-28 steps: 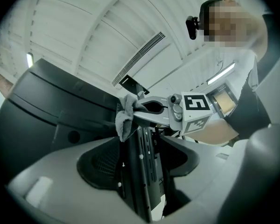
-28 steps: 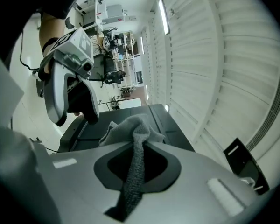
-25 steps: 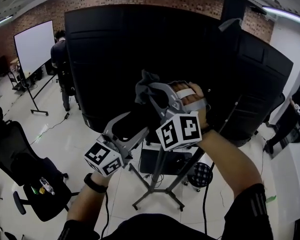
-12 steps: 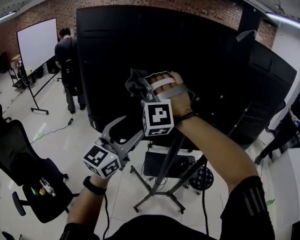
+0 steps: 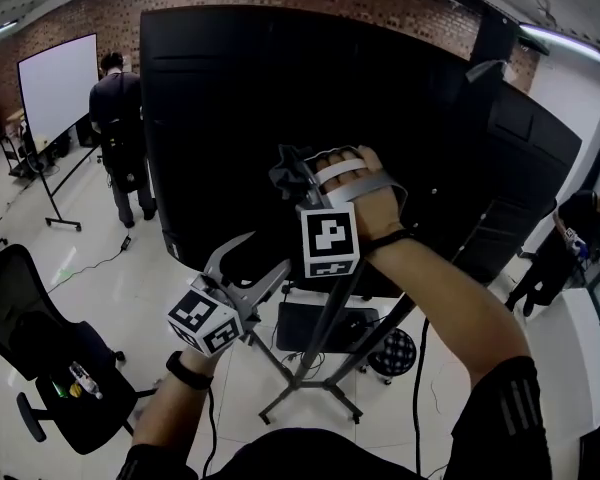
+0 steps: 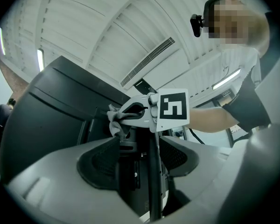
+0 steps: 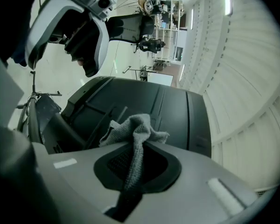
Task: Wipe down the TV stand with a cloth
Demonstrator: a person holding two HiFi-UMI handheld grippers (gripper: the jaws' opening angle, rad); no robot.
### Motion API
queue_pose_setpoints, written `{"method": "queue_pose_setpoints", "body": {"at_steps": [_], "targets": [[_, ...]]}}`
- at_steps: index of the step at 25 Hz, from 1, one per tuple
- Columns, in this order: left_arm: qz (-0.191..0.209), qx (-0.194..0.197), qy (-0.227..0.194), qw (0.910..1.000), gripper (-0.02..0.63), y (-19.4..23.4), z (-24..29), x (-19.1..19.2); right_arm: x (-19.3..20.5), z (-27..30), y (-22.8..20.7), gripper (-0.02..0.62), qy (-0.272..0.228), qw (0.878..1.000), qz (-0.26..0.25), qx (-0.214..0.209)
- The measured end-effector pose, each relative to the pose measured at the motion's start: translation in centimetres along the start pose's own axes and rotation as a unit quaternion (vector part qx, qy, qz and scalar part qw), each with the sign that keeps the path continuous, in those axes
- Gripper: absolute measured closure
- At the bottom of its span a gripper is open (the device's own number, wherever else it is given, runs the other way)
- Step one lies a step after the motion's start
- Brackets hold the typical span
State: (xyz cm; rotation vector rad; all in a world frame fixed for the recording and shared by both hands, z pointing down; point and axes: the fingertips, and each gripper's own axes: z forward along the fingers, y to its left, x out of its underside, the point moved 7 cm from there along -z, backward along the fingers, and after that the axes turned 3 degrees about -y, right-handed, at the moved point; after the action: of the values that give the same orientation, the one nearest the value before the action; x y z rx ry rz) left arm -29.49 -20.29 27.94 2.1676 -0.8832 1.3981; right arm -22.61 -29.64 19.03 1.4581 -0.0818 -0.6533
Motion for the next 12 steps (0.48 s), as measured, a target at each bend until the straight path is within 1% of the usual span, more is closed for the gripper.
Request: {"method": "queue_pose_setpoints", "body": {"at_steps": [5,9,12], "targets": [[-0.008,0.021,0.001,0.9998,0.316,-0.9,1.6,0.4,2.5,-1.1,0.7,0.580,0.047,0.999,-0.006,-0.022],[-0.013,0.033,-0.003,0.9994,0.316,-1.3,2.3,0.9,3.5,-1.7,1.0,0.580,0.074,0.997,-0.014,-0.036],[-0.017,0.033,-0.001,0.9993,0.318,-1.4,2.4,0.8,4.0,-2.0,1.1,0.580,0.088,0.995,-0.011,-0.045]]}}
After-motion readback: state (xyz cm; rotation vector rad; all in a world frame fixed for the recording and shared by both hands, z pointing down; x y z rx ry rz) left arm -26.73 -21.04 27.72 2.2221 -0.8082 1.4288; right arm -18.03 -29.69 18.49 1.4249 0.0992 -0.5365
